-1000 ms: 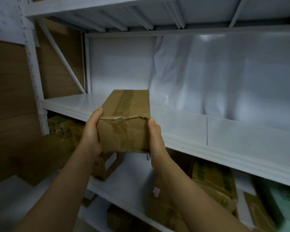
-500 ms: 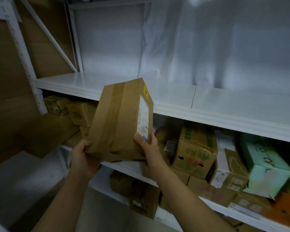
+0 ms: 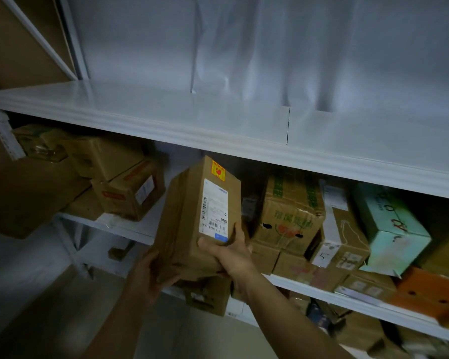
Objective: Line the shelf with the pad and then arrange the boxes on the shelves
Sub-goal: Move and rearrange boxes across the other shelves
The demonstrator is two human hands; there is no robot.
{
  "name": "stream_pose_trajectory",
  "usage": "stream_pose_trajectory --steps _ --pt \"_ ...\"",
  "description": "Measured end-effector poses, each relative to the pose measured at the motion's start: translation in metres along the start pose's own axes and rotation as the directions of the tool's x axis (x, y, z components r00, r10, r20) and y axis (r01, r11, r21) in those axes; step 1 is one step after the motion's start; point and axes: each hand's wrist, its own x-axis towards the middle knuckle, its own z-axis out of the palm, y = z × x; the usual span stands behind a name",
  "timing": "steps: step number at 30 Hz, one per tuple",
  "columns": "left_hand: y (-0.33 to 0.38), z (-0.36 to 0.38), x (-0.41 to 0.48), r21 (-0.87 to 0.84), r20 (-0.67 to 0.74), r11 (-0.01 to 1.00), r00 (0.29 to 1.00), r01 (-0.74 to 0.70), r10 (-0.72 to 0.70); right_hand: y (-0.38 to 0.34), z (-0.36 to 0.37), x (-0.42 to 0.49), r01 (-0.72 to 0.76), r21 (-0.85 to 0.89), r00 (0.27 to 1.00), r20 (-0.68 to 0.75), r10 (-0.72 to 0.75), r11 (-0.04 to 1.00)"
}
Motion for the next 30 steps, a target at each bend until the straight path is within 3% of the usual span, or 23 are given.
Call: stream_pose_trajectory --steps 3,6,10,14,19,21,23,25,26,28,30 --pt "-0.006 0.017 0.026 0.092 -0.061 0.996 0.998 -0.023 0.029 0.004 -0.004 0.017 0.008 -0.002 0.998 -0.059 -0.008 1.0" --pt "-0.013 0.048 0.052 0.206 -0.131 0.978 0.99 -0.029 0.057 -0.004 -0.008 0.036 0.022 -0.05 0.977 -0.211 -0.032 0.999" --pt "-0.028 0.093 0.063 0.292 -0.061 0.952 0.995 0.092 -0.077 -0.007 -0.011 0.062 -0.035 -0.133 0.906 -0.423 -0.025 0.991" --pt "-0.041 0.105 0.08 0.41 -0.067 0.895 0.984 0.176 -0.163 0.006 -0.014 0.085 -0.047 0.013 0.896 -0.441 0.048 0.999" --pt "-0.038 0.12 0.107 0.379 0.072 0.925 0.997 -0.018 -0.01 0.006 -0.03 0.097 -0.05 0.024 0.923 -0.38 0.055 0.998" --pt "-0.032 0.131 0.115 0.363 0.073 0.931 0.997 -0.033 0.007 0.002 -0.043 0.095 -0.011 -0.091 0.857 -0.514 -0.038 0.996" --pt "-0.027 0.143 0.121 0.354 0.077 0.935 0.997 -0.012 -0.016 -0.006 -0.063 0.091 0.035 -0.268 0.701 -0.68 -0.215 0.963" --pt "-0.023 0.151 0.129 0.354 0.098 0.935 0.994 0.012 -0.05 -0.014 -0.091 0.089 0.018 -0.442 0.566 -0.735 -0.374 0.897" --pt "-0.022 0.154 0.133 0.365 0.113 0.931 0.992 0.011 -0.056 -0.017 -0.106 0.09 -0.016 -0.502 0.54 -0.732 -0.415 0.865" --pt "-0.02 0.158 0.144 0.397 0.112 0.918 0.992 0.01 -0.06 -0.012 -0.135 0.101 -0.092 -0.549 0.572 -0.713 -0.407 0.831" --pt "-0.017 0.163 0.155 0.427 0.11 0.904 0.993 -0.003 -0.049 0.0 -0.154 0.112 -0.111 -0.511 0.655 -0.683 -0.324 0.853"
